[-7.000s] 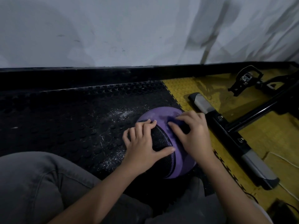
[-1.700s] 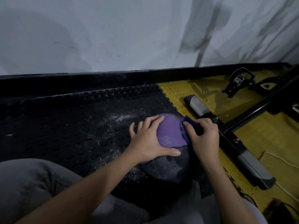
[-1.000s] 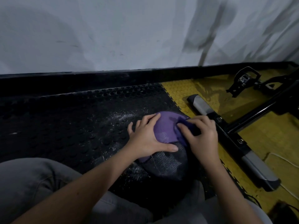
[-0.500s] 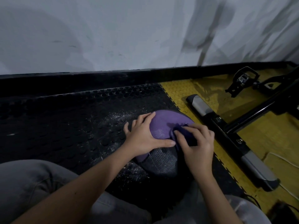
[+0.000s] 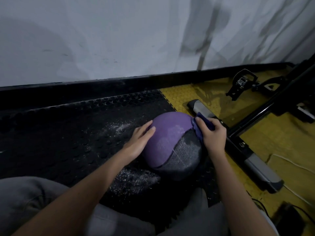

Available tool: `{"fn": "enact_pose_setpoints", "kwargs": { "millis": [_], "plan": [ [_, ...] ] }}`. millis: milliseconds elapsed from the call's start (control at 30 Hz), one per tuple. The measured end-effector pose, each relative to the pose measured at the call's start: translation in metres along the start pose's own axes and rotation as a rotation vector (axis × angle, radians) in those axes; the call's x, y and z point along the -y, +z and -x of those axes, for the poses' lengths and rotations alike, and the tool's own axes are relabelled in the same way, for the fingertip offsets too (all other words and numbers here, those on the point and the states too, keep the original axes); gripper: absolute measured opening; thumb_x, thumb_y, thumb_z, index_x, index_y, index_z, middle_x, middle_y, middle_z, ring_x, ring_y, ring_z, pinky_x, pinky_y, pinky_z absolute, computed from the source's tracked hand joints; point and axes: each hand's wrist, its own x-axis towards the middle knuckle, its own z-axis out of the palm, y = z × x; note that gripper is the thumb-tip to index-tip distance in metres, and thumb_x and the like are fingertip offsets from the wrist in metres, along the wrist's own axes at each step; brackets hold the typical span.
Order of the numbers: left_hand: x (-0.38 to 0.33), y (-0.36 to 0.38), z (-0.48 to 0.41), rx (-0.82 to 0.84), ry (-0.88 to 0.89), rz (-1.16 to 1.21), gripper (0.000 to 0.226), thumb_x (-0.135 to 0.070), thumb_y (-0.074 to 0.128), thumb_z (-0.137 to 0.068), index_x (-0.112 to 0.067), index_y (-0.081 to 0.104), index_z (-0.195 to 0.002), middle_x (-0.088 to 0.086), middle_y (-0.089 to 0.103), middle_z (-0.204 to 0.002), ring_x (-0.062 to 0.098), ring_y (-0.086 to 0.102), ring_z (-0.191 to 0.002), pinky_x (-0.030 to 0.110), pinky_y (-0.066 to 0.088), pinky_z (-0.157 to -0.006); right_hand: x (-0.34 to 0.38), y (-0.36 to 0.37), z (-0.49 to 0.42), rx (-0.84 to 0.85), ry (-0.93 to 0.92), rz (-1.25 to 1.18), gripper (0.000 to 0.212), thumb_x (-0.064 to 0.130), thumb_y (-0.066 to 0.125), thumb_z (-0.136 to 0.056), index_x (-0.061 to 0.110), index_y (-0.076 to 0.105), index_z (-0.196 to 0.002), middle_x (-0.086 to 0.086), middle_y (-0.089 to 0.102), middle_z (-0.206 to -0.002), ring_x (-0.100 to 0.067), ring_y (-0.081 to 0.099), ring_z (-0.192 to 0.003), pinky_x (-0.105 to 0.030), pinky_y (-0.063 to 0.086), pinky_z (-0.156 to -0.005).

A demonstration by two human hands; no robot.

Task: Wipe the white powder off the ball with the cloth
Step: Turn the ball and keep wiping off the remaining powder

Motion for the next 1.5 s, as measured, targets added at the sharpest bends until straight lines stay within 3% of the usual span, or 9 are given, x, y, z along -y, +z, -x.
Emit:
{"fn": "enact_pose_setpoints", "kwargs": {
  "millis": [133, 300, 433, 633, 900, 1133, 1300, 1433, 1500],
  "plan": [
    [0.004, 0.0, -0.001, -0.074, -0.024, -0.084, 0.06, -0.085, 0.036, -0.061, -0.066, 0.029, -0.118, -0.009, 0.026, -0.141, 0.021, 0.03, -0.133, 0.053, 0.019, -0.111, -0.005, 0.0, -0.016, -0.087, 0.156, -0.204, 0.013, 0.022, 0.071, -0.082, 0.01, 0.068, -0.088, 0.003, 0.064, -0.073, 0.001, 0.056, -0.063, -0.011, 0.043, -0.06],
    [0.001, -0.01, -0.009, -0.028, -0.007, 0.0, 0.068, -0.046, 0.056, -0.086, -0.039, 0.021, -0.144, -0.004, 0.009, -0.151, 0.022, 0.016, -0.14, 0.043, 0.019, -0.112, -0.04, -0.014, -0.011, -0.261, 0.506, -0.297, 0.012, 0.017, 0.073, -0.081, 0.012, 0.065, -0.089, 0.001, 0.061, -0.067, -0.01, 0.056, -0.063, -0.024, 0.045, -0.064],
    [0.0, -0.006, -0.011, -0.061, -0.042, 0.095, 0.085, -0.051, 0.063, -0.075, -0.038, 0.018, -0.146, -0.002, 0.009, -0.154, 0.022, 0.017, -0.14, 0.044, 0.023, -0.109, -0.057, -0.017, -0.005, -0.219, 0.768, -0.449, 0.013, 0.017, 0.072, -0.082, 0.012, 0.063, -0.075, 0.0, 0.065, -0.056, -0.006, 0.059, -0.046, -0.021, 0.049, -0.051],
    [0.013, 0.02, -0.014, 0.05, -0.323, 0.422, 0.096, -0.073, 0.049, -0.055, -0.047, 0.015, -0.141, -0.008, 0.029, -0.148, 0.026, 0.038, -0.127, 0.058, 0.033, -0.097, -0.063, -0.017, -0.001, -0.143, 0.841, -0.545, 0.034, 0.025, 0.072, -0.081, 0.009, 0.064, -0.109, -0.014, 0.068, -0.099, -0.025, 0.065, -0.078, -0.034, 0.053, -0.069],
    [0.036, 0.014, -0.013, -0.046, -0.374, 0.556, 0.121, -0.093, 0.057, -0.024, -0.042, 0.039, -0.132, -0.007, 0.055, -0.129, 0.019, 0.058, -0.109, 0.043, 0.05, -0.075, -0.054, -0.003, -0.001, -0.059, 0.75, -0.54, 0.015, 0.025, 0.071, -0.082, 0.015, 0.064, -0.09, -0.004, 0.069, -0.077, -0.013, 0.066, -0.057, -0.029, 0.051, -0.062],
    [0.021, -0.01, 0.003, -0.15, -0.427, 0.568, 0.104, -0.085, 0.06, -0.039, -0.034, 0.049, -0.128, -0.003, 0.056, -0.126, 0.022, 0.06, -0.098, 0.048, 0.049, -0.079, -0.043, 0.022, 0.0, 0.093, 0.805, -0.587, 0.012, 0.021, 0.066, -0.085, 0.014, 0.059, -0.091, -0.007, 0.068, -0.08, -0.017, 0.066, -0.059, -0.024, 0.051, -0.049],
    [0.007, -0.031, 0.007, -0.159, -0.564, 0.617, 0.08, -0.087, 0.045, -0.061, -0.027, 0.059, -0.113, 0.003, 0.059, -0.112, 0.026, 0.052, -0.107, 0.046, 0.044, -0.088, -0.021, 0.045, -0.004, 0.234, 0.768, -0.529, 0.02, 0.031, 0.058, -0.088, 0.016, 0.064, -0.099, -0.01, 0.069, -0.094, -0.026, 0.065, -0.085, -0.032, 0.049, -0.069],
    [-0.004, -0.051, 0.006, -0.498, -0.187, 0.181, 0.065, -0.057, 0.051, -0.086, -0.032, 0.03, -0.142, 0.012, 0.027, -0.148, 0.028, 0.032, -0.133, 0.043, 0.026, -0.111, -0.01, 0.056, 0.002, 0.248, 0.49, -0.389, 0.011, 0.029, 0.056, -0.092, 0.022, 0.06, -0.085, -0.004, 0.065, -0.084, -0.018, 0.06, -0.077, -0.031, 0.043, -0.07],
    [-0.019, -0.067, 0.012, -0.405, 0.119, 0.112, 0.046, -0.036, 0.054, -0.091, -0.036, 0.04, -0.135, 0.009, 0.034, -0.145, 0.02, 0.036, -0.132, 0.038, 0.025, -0.113, -0.007, 0.058, 0.006, 0.281, 0.403, -0.332, 0.012, 0.032, 0.056, -0.092, 0.023, 0.06, -0.086, 0.0, 0.063, -0.084, -0.017, 0.059, -0.079, -0.03, 0.042, -0.071]
  ]
}}
